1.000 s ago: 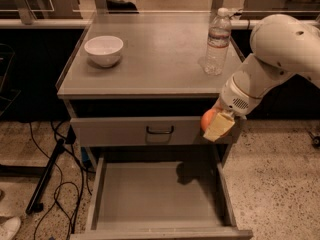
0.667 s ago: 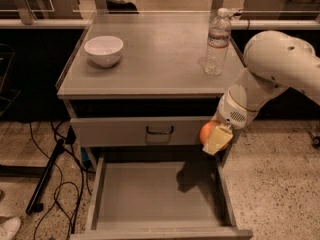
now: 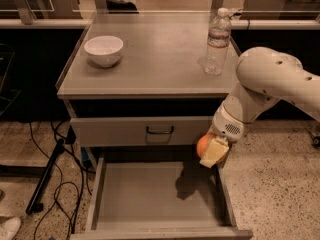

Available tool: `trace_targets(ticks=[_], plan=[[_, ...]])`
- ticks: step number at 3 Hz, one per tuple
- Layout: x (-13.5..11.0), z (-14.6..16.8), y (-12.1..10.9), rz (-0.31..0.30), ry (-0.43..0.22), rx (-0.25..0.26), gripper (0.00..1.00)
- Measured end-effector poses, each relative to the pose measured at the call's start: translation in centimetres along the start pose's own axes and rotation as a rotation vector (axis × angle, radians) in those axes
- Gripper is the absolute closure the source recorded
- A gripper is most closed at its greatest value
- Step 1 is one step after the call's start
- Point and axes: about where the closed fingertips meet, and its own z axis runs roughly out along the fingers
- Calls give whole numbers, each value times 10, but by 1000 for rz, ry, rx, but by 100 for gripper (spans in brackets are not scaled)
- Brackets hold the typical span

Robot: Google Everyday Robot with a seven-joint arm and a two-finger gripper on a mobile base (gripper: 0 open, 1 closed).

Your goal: Place orange into middle drawer

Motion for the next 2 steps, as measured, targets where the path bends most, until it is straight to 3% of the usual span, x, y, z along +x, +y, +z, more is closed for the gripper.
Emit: trace_targets(ticks=[1, 2], plan=[[-2, 20, 6, 7, 10, -33, 100], [-1, 65, 19, 23, 29, -94, 100]])
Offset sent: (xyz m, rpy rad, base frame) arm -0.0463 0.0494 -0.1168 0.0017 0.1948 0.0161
